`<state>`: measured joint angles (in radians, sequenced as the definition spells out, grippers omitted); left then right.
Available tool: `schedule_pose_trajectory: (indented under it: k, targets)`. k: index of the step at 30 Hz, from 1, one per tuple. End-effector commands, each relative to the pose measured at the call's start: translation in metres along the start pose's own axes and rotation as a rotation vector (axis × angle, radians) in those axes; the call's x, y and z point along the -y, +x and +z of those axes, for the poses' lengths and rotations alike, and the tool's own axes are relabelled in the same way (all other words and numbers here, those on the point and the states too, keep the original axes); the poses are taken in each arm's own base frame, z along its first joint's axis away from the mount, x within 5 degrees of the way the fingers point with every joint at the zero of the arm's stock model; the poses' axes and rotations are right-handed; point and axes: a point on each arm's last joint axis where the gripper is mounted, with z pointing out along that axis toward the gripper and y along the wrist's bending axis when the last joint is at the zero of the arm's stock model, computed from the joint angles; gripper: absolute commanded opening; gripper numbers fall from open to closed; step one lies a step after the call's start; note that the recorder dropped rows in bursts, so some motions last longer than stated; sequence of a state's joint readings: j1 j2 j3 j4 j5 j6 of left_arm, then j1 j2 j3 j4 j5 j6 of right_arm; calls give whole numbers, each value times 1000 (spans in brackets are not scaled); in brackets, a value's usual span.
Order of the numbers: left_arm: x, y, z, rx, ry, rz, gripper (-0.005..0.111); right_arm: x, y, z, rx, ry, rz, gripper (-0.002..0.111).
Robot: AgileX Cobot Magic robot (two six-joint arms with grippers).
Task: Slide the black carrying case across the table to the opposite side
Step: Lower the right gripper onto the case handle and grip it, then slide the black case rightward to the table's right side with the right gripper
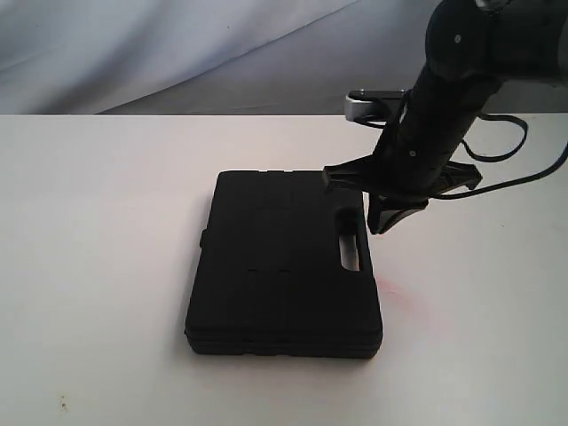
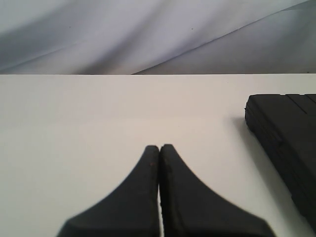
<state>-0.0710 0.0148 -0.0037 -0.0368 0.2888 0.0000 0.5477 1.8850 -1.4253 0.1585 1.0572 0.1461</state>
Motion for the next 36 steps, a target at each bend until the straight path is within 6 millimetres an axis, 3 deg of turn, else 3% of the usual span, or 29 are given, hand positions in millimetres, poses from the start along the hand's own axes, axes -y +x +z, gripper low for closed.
schedule_pose_trajectory:
  k: [1,5,13,16,36]
  targets:
    - [0,0,0,10,-3,10,0,1,-7,15,16,11,16,0]
    - [0,0,0,10,-3,10,0,1,-12,20,45,7,17,2]
    - [0,0,0,10,-3,13,0,1,-19,23,109,3,14,34]
    - [0,0,0,10,-3,13,0,4,-19,29,96,29,22,39]
    - [0,0,0,10,-3,12,0,12,-25,85,35,65,64,39]
